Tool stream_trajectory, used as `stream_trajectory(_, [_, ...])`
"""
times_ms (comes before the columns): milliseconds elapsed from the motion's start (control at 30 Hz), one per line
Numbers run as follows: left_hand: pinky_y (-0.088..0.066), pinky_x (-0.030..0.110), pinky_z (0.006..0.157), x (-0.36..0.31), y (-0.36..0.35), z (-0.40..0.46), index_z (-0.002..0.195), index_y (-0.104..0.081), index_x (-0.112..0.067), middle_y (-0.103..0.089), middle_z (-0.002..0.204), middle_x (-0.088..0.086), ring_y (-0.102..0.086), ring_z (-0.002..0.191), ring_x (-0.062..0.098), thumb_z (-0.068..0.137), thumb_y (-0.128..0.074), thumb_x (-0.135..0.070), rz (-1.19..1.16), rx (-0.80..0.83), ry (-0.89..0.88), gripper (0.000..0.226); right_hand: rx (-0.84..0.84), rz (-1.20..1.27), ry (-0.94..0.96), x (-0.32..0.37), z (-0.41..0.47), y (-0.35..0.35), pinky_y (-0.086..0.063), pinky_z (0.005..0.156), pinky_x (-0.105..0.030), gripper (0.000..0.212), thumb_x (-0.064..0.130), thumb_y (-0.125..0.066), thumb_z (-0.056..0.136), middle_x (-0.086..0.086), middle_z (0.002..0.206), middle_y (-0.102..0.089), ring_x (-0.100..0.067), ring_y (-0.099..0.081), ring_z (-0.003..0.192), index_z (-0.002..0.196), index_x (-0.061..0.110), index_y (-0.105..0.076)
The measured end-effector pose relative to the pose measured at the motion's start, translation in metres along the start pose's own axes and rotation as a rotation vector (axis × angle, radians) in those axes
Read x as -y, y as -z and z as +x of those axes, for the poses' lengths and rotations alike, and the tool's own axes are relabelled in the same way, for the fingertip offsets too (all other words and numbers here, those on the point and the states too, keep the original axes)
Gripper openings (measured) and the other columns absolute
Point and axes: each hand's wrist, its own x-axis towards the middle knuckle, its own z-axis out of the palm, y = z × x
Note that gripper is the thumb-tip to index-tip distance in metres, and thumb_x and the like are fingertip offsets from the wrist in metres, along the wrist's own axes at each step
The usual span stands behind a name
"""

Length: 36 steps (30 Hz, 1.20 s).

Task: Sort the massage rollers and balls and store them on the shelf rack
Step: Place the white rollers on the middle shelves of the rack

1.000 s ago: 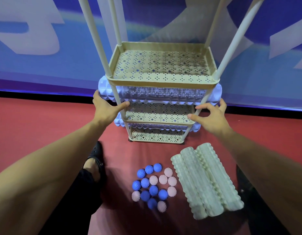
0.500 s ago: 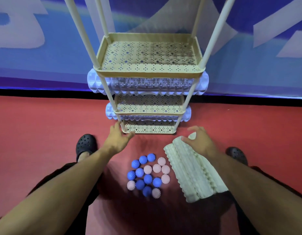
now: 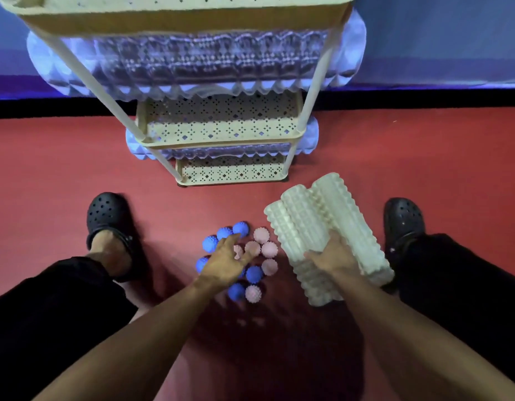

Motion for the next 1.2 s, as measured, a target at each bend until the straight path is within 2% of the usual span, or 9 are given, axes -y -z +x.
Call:
stream_trajectory(167, [-0.051, 0.039, 0.097, -0.004, -0.022, 0.014, 0.140, -0.048, -0.029, -0.058, 0.128, -0.003, -0.062, 0.103, 0.012, 0.091, -0.063, -0.055, -0.104, -0.010, 0.014, 0.057, -0.036, -0.044, -0.027, 0.001, 0.020, -0.008, -0.049, 0.101, -0.048, 0.093, 0.056, -0.075, 0.076, -0.008, 0.145, -0.045, -0.033, -0.052, 0.127, 0.146, 0.013, -0.034])
stream_trajectory(267, [-0.050, 0.024, 0.088, -0.019, -0.038, 0.016, 0.143, -0.046, -0.025, -0.058, 0.124, -0.006, -0.061, 0.106, 0.010, 0.090, -0.069, -0.050, -0.270, 0.056, 0.020, 0.063, -0.087, 0.042, -0.038, 0.002, 0.019, -0.010, -0.052, 0.097, -0.047, 0.087, 0.059, -0.074, 0.071, -0.002, 0.134, -0.056, -0.028, -0.059, 0.120, 0.141, 0.016, -0.045])
stream_trajectory(367, [-0.047, 0.020, 0.071, -0.045, -0.050, 0.013, 0.136, -0.051, -0.023, -0.062, 0.118, -0.004, -0.061, 0.093, 0.010, 0.090, -0.070, -0.047, -0.508, 0.138, 0.069, 0.056, -0.009, 0.404, 0.029, 0.004, 0.005, -0.001, -0.054, 0.074, -0.016, 0.054, 0.063, -0.074, 0.069, 0.020, 0.094, -0.071, -0.001, -0.068, 0.087, 0.110, 0.031, -0.062])
stream_trajectory(433, [-0.048, 0.027, 0.076, -0.065, -0.054, 0.008, 0.131, -0.054, -0.022, -0.066, 0.115, -0.003, -0.061, 0.089, 0.015, 0.087, -0.072, -0.053, -0.674, 0.185, 0.098, 0.056, 0.154, 0.587, 0.127, 0.007, -0.009, 0.011, -0.046, 0.060, -0.001, 0.043, 0.066, -0.076, 0.072, 0.035, 0.087, -0.069, 0.015, -0.065, 0.081, 0.101, 0.035, -0.066])
stream_trajectory(633, [-0.059, 0.034, 0.085, -0.086, -0.058, -0.005, 0.120, -0.072, -0.020, -0.075, 0.115, 0.011, -0.072, 0.107, 0.028, 0.081, -0.078, -0.050, -0.979, 0.308, 0.023, 0.049, 0.510, 0.691, 0.354, 0.012, -0.032, 0.027, -0.055, 0.093, -0.024, 0.049, 0.059, -0.075, 0.083, 0.014, 0.117, -0.073, -0.006, -0.070, 0.108, 0.125, 0.037, -0.065])
stream_trajectory(767, [-0.055, 0.041, 0.096, -0.081, -0.051, -0.005, 0.120, -0.070, -0.025, -0.076, 0.115, 0.001, -0.072, 0.108, 0.022, 0.071, -0.081, -0.064, -0.885, 0.261, 0.060, 0.063, 0.265, 0.538, 0.382, -0.002, -0.023, 0.046, -0.051, 0.094, -0.023, 0.048, 0.076, -0.066, 0.077, 0.022, 0.116, -0.066, 0.004, -0.064, 0.106, 0.112, 0.043, -0.070])
stream_trajectory(900, [-0.051, 0.046, 0.104, -0.063, -0.040, 0.000, 0.125, -0.068, -0.023, -0.075, 0.115, -0.003, -0.072, 0.108, 0.018, 0.066, -0.082, -0.070, -0.819, 0.218, 0.101, 0.076, -0.115, 0.225, 0.203, -0.031, 0.014, 0.066, -0.046, 0.103, -0.032, 0.056, 0.061, -0.072, 0.080, 0.009, 0.135, -0.047, -0.012, -0.048, 0.124, 0.126, 0.030, -0.061])
stream_trajectory(1000, [-0.052, 0.049, 0.103, -0.051, -0.032, 0.001, 0.121, -0.070, -0.013, -0.076, 0.111, 0.007, -0.073, 0.104, 0.028, 0.063, -0.083, -0.070, -0.772, 0.236, 0.155, 0.083, -0.117, -0.010, 0.004, -0.037, 0.039, 0.074, -0.037, 0.111, -0.040, 0.080, 0.061, -0.073, 0.077, -0.004, 0.144, -0.041, -0.027, -0.036, 0.134, 0.143, 0.025, -0.045])
stream_trajectory(1200, [-0.055, 0.042, 0.093, -0.041, -0.018, 0.010, 0.110, -0.075, -0.021, -0.078, 0.105, 0.005, -0.075, 0.099, 0.022, 0.065, -0.085, -0.065, -0.605, 0.325, 0.097, 0.064, 0.028, 0.006, -0.106, -0.036, 0.063, 0.054, -0.042, 0.108, -0.051, 0.101, 0.052, -0.080, 0.076, -0.009, 0.154, -0.038, -0.036, -0.044, 0.136, 0.152, 0.015, -0.025])
